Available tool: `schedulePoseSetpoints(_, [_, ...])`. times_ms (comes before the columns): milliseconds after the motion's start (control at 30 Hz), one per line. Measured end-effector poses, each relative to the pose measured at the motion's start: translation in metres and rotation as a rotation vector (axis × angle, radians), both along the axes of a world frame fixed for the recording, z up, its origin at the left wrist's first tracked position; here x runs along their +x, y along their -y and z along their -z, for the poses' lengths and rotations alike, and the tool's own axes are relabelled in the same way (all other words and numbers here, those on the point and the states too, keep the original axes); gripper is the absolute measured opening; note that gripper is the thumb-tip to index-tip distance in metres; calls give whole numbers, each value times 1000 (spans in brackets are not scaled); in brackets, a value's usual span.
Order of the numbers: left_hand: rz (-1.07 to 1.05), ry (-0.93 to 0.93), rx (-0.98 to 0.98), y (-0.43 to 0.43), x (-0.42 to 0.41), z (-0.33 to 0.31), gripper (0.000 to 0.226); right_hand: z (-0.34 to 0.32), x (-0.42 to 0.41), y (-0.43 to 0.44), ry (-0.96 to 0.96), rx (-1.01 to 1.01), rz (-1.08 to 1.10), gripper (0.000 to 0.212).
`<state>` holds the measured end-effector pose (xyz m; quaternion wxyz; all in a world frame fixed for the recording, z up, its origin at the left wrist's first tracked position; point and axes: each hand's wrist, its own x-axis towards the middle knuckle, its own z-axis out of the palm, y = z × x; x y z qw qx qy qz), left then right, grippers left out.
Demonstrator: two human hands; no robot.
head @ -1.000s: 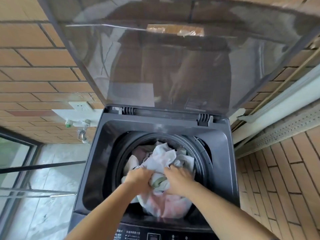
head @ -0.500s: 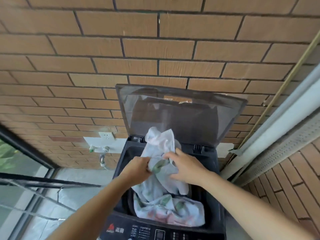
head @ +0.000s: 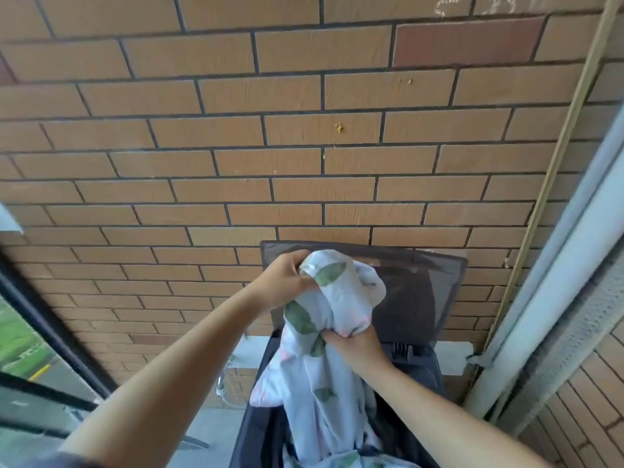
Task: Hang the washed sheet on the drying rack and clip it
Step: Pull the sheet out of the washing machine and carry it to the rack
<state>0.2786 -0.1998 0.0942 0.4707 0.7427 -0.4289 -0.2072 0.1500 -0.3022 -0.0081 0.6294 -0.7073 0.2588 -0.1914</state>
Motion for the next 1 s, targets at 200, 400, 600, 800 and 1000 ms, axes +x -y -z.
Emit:
schedulePoseSetpoints(200, [14, -172, -142, -33, 11, 6, 66, -74, 20, 14, 60, -100, 49, 21])
schedulePoseSetpoints(400, [150, -239, -116, -30, 0, 17, 91, -161, 37, 24, 194, -108, 96, 20])
schedulePoseSetpoints(600, [159, -221, -126, 0, -15, 5, 56, -215, 46, 18, 309, -203, 36, 27])
schedulePoseSetpoints(800, [-80, -202, -299, 7, -28, -7, 34, -217, 25, 35, 326, -147, 97, 15])
schedulePoseSetpoints(1000, [-235, -14, -275, -14, -5, -85, 29, -182, -27, 68, -107, 29, -110, 49])
